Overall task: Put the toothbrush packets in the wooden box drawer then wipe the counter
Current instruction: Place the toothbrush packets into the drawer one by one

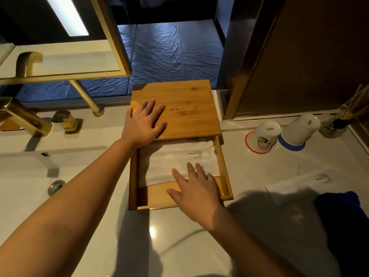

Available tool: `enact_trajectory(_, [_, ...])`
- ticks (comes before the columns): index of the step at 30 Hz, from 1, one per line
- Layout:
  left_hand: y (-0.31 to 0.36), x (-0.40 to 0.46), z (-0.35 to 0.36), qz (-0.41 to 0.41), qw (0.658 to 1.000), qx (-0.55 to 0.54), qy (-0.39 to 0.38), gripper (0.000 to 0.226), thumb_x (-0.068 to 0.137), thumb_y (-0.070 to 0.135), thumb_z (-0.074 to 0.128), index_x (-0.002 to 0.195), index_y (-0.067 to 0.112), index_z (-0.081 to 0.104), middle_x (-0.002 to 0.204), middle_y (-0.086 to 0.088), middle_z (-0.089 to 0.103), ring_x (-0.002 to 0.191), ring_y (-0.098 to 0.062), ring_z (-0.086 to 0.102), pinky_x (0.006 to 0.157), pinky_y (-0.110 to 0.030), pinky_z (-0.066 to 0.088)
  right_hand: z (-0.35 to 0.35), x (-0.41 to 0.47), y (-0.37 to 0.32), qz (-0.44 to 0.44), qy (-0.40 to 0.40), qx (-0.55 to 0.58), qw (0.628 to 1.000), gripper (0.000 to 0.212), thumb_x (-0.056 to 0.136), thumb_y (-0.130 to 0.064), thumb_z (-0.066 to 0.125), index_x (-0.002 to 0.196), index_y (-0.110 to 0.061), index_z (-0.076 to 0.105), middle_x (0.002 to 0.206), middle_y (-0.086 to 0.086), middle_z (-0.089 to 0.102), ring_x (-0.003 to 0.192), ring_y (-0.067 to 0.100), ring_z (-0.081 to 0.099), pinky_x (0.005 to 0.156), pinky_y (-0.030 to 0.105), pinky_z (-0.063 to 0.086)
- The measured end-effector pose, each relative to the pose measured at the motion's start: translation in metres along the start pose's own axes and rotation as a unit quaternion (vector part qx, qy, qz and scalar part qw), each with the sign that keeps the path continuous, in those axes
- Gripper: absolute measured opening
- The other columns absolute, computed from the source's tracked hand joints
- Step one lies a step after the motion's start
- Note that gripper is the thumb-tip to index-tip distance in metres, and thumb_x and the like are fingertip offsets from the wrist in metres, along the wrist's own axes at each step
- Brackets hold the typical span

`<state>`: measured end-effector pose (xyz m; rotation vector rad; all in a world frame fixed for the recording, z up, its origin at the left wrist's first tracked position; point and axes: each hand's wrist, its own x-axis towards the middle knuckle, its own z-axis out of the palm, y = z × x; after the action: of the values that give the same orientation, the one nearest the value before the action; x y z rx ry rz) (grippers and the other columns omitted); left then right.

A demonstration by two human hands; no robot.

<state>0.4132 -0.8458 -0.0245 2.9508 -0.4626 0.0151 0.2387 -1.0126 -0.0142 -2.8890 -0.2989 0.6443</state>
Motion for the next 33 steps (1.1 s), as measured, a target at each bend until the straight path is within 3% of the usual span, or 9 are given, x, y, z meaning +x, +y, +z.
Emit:
enact_trajectory(5, [0.001,0.0,0.0,0.0,1.0,0.006,0.002,0.061,0.089,0.061,0.023,0.146,0.039,0.018,0.159,-0.001,0.014,0.147,-0.022,0.008,0.115,-0.053,0.007,-0.019,-0.03,0.045,-0.015,0.131,0.135,0.982,0.047,0.095,-0.041,0.035,0.14,-0.027,0.033,0.149,0.001,0.036,0.136,0.02,0.034,0.11,0.038,0.032])
enact_trajectory(7, [0.001,0.0,0.0,0.0,1.0,0.011,-0.003,0.062,0.088,0.062,0.022,0.146,0.039,0.017,0.159,-0.001,0.013,0.147,-0.022,0.008,0.115,-0.053,0.007,-0.014,-0.042,0.082,-0.015,0.26,0.111,0.959,0.038,0.093,-0.033,0.042,0.123,-0.016,0.057,0.125,0.007,0.063,0.112,0.021,0.06,0.092,0.038,0.053])
enact_trajectory(9, [0.0,0.001,0.0,0.001,1.0,0.016,-0.005,0.063,0.088,0.063,0.02,0.146,0.039,0.016,0.159,-0.001,0.013,0.147,-0.022,0.009,0.114,-0.053,0.008,-0.002,-0.056,0.126,0.0,0.32,0.057,0.946,0.032,0.092,-0.025,0.045,0.108,-0.007,0.067,0.103,0.013,0.073,0.093,0.024,0.069,0.075,0.038,0.06])
enact_trajectory(14, [0.002,0.0,0.0,-0.011,1.0,0.023,-0.004,0.064,0.086,0.063,0.02,0.145,0.04,0.019,0.159,-0.002,0.015,0.147,-0.022,0.011,0.114,-0.051,0.01,0.024,-0.083,0.219,0.093,0.251,-0.047,0.962,0.032,0.069,-0.008,0.077,0.1,-0.005,0.071,0.099,0.017,0.074,0.089,0.033,0.07,0.078,0.044,0.057])
enact_trajectory(18, [0.002,0.0,0.0,-0.017,0.999,0.031,-0.008,0.064,0.086,0.064,0.02,0.145,0.04,0.018,0.159,-0.001,0.015,0.147,-0.022,0.01,0.114,-0.05,0.009,0.034,-0.087,0.247,0.083,0.229,-0.084,0.966,0.025,0.066,-0.006,0.064,0.088,-0.005,0.075,0.091,0.017,0.075,0.081,0.034,0.072,0.07,0.045,0.058])
enact_trajectory(22, [0.002,-0.001,0.0,-0.019,0.999,0.031,-0.011,0.064,0.087,0.064,0.019,0.146,0.039,0.017,0.159,-0.001,0.014,0.147,-0.022,0.01,0.114,-0.05,0.008,0.033,-0.079,0.249,0.096,0.175,-0.048,0.979,0.021,0.067,-0.005,0.069,0.087,-0.01,0.076,0.091,0.013,0.075,0.08,0.032,0.07,0.066,0.041,0.058])
enact_trajectory(26, [0.002,0.0,-0.001,-0.018,0.999,0.031,-0.013,0.064,0.087,0.064,0.018,0.146,0.039,0.016,0.159,-0.001,0.014,0.147,-0.022,0.01,0.114,-0.05,0.008,0.037,-0.068,0.223,0.094,0.205,-0.025,0.974,0.02,0.077,-0.019,0.062,0.094,-0.016,0.073,0.092,0.008,0.073,0.081,0.029,0.065,0.07,0.036,0.054])
enact_trajectory(29, [0.002,-0.001,-0.002,-0.017,0.999,0.032,-0.017,0.064,0.087,0.064,0.017,0.146,0.039,0.015,0.159,-0.001,0.013,0.147,-0.023,0.009,0.114,-0.05,0.008,0.041,-0.056,0.198,0.075,0.197,0.009,0.977,0.029,0.085,-0.023,0.058,0.112,-0.018,0.065,0.113,0.006,0.067,0.101,0.027,0.06,0.084,0.038,0.049])
enact_trajectory(33, [0.003,-0.001,-0.003,-0.025,0.999,0.032,-0.015,0.066,0.086,0.064,0.017,0.146,0.038,0.017,0.159,-0.001,0.014,0.147,-0.023,0.011,0.115,-0.051,0.008,0.038,-0.062,0.206,0.06,0.235,0.022,0.97,0.036,0.068,-0.008,0.075,0.103,-0.014,0.07,0.106,0.011,0.071,0.095,0.031,0.066,0.078,0.042,0.055])
